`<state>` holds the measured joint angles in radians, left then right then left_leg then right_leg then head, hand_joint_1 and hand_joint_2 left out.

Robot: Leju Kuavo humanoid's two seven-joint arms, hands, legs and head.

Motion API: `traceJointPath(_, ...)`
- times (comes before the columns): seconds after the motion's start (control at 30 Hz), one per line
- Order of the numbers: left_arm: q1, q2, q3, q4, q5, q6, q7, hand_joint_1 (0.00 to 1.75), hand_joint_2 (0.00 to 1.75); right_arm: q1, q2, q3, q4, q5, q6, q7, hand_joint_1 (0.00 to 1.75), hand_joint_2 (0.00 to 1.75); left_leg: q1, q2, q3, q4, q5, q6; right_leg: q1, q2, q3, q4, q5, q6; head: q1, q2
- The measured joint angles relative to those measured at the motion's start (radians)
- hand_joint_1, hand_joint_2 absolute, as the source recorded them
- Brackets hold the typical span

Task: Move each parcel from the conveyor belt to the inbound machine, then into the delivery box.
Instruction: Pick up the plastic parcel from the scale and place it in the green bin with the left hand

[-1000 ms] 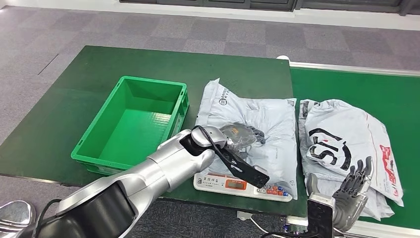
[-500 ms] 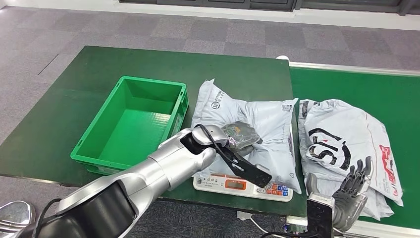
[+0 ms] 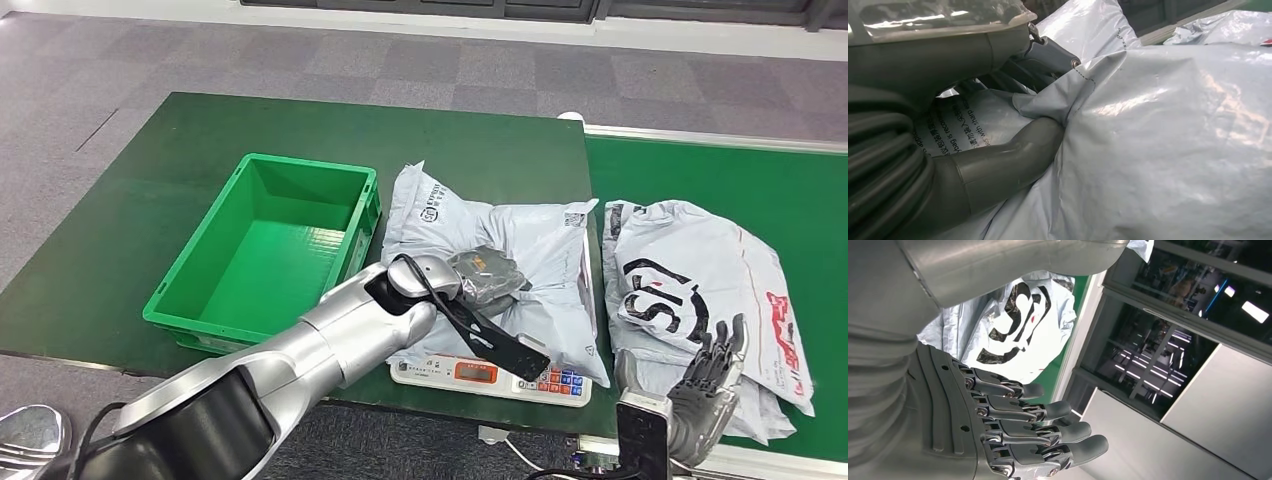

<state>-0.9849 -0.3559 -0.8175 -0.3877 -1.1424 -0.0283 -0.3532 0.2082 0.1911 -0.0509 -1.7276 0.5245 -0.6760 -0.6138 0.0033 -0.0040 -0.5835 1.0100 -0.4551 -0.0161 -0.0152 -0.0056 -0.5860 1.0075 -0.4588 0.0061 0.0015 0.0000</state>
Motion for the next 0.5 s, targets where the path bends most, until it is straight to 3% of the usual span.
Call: traceJointPath(0.5,0.008,0.0,0.0,-0.015,0.011,0.046,-0.013,1.75,1.75,0.009,0.0,0.0,0.0,-0.012,-0.016,-0.006,0.0,1.75,0.0,0.0,0.0,0.0,0.0,0.0,0.0,0.0,0.0,0.0,0.0,0.0,0.0,0.0)
